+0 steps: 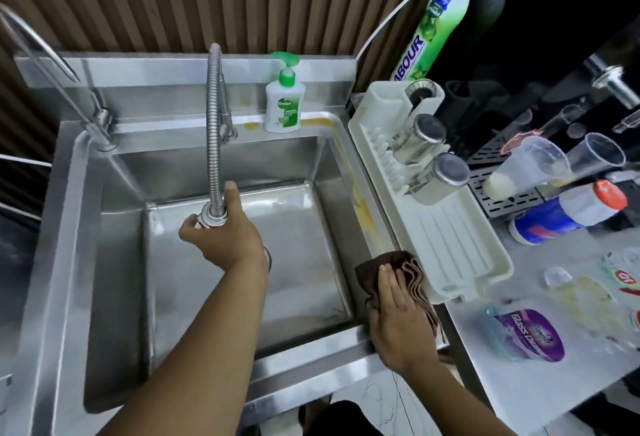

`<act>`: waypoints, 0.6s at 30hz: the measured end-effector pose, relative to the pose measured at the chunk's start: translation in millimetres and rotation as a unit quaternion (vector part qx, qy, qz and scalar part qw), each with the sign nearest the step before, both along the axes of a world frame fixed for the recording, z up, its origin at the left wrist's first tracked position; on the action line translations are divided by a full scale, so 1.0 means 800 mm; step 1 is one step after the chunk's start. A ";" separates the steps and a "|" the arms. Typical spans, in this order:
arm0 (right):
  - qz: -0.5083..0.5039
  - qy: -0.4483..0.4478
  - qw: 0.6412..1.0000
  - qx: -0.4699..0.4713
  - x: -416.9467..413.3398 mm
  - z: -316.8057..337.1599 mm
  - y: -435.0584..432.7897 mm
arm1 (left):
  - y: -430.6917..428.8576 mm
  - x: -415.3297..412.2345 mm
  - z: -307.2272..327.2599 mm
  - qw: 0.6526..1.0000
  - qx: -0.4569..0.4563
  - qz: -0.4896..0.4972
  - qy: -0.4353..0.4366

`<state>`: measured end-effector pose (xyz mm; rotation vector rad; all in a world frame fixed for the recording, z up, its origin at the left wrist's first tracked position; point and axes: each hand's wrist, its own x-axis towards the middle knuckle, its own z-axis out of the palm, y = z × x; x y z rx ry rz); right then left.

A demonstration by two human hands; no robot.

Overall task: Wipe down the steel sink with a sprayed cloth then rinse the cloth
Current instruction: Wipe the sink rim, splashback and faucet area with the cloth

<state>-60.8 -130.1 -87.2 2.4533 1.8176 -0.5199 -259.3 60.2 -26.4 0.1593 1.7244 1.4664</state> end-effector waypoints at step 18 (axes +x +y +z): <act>-0.018 -0.060 0.998 0.032 0.004 -0.006 0.132 | -0.005 -0.018 -0.029 0.994 0.008 -0.087 0.066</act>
